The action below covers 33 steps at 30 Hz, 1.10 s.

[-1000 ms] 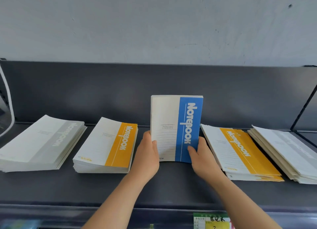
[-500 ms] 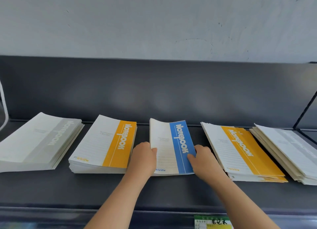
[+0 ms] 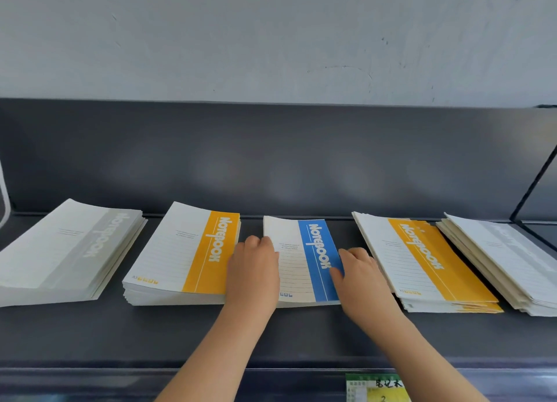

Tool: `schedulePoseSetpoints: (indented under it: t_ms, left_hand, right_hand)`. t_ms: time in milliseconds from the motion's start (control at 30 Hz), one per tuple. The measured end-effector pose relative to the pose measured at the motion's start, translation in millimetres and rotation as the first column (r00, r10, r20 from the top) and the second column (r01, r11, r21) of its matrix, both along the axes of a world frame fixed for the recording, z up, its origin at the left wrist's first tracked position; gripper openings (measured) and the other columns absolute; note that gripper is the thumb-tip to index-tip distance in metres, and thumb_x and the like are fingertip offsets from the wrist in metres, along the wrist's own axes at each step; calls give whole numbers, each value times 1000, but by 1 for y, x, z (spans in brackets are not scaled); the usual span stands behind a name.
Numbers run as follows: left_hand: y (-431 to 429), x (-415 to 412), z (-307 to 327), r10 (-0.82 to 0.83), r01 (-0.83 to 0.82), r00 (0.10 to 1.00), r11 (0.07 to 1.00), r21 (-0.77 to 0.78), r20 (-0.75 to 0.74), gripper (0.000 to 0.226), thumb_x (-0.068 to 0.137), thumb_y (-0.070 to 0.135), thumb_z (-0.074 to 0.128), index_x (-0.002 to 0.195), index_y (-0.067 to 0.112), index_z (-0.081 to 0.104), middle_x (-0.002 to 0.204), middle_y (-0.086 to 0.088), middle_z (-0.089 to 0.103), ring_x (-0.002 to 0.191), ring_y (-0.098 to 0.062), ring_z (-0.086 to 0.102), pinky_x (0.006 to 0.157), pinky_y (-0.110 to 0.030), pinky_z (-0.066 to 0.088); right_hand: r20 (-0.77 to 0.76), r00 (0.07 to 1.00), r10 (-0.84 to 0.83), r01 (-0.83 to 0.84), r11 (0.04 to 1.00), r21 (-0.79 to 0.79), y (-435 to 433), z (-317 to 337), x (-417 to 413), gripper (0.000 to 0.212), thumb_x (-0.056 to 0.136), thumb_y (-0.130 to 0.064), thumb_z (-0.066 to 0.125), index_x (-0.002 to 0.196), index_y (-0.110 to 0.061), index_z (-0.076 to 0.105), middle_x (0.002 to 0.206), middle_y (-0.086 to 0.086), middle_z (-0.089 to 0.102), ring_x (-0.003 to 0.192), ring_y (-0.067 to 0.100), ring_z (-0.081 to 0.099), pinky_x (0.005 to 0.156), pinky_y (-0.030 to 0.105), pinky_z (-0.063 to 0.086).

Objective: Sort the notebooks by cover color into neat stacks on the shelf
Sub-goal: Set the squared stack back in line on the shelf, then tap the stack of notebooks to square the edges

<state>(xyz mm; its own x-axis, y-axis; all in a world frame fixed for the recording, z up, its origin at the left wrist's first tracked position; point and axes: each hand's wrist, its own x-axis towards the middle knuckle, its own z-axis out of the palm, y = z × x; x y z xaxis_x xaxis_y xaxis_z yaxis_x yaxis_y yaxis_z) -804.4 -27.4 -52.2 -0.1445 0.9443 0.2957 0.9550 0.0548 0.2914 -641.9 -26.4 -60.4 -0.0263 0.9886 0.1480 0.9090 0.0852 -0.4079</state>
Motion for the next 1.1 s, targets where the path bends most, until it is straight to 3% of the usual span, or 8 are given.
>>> schedulePoseSetpoints:
  t_ms: [100,200,333,467,667,867,967,1100]
  left_hand:
    - [-4,2,12,-84,93,990,993,78,-112,37,100,41,35,130,22,45,132,3,50,118,-15,47,96,-24,40]
    - [-6,16,21,-174,184,978,980,75,-119,44,98,48,33,135,25,41,138,6,46,123,-14,45,100,-24,36]
    - [-2,50,29,-256,267,959,959,93,-117,39,98,43,39,125,19,53,126,1,56,115,-18,50,94,-30,39]
    - [6,99,27,-290,297,953,953,65,-91,36,97,41,39,120,18,55,118,1,57,112,-21,50,90,-31,39]
    - [25,157,11,-171,177,983,980,-91,64,38,95,46,44,115,15,54,108,-3,59,100,-20,55,76,-32,49]
    - [36,182,1,-46,106,970,965,-242,239,40,92,45,52,113,11,55,108,-2,63,87,-16,58,60,-22,45]
    - [38,188,10,15,116,895,957,-265,446,31,93,34,56,110,10,50,100,3,55,72,-8,51,46,-14,33]
    - [47,186,16,115,148,695,943,-298,710,20,90,26,62,98,12,51,100,-3,62,79,-15,61,55,-27,50]
  right_hand:
    - [16,1000,0,-1,995,101,-7,10,4,35,99,-35,37,129,-18,43,138,-3,43,123,13,42,96,23,41]
    - [80,995,-51,35,982,183,-12,24,21,45,99,-36,36,139,-16,38,146,-1,38,134,16,35,108,26,31]
    - [147,984,-101,68,974,217,-19,35,66,45,99,-33,35,139,-13,39,146,2,39,135,18,34,109,26,27]
    - [142,983,-119,90,977,194,-13,30,117,39,97,-31,41,131,-12,46,137,2,47,124,22,43,100,29,35]
    - [90,995,-51,42,994,97,14,13,167,16,94,-32,40,102,-18,44,111,-2,50,104,22,49,83,30,40]
    - [50,998,44,-41,997,-71,27,-3,179,49,99,-36,31,145,-19,23,146,2,30,135,23,29,111,35,29]
    - [12,999,48,-47,994,-101,27,-5,177,48,100,-35,29,145,-20,25,150,3,24,136,24,27,110,35,28]
    - [-29,999,31,-33,997,-74,24,-5,177,46,100,-34,31,143,-17,31,151,6,24,137,25,25,111,35,27]
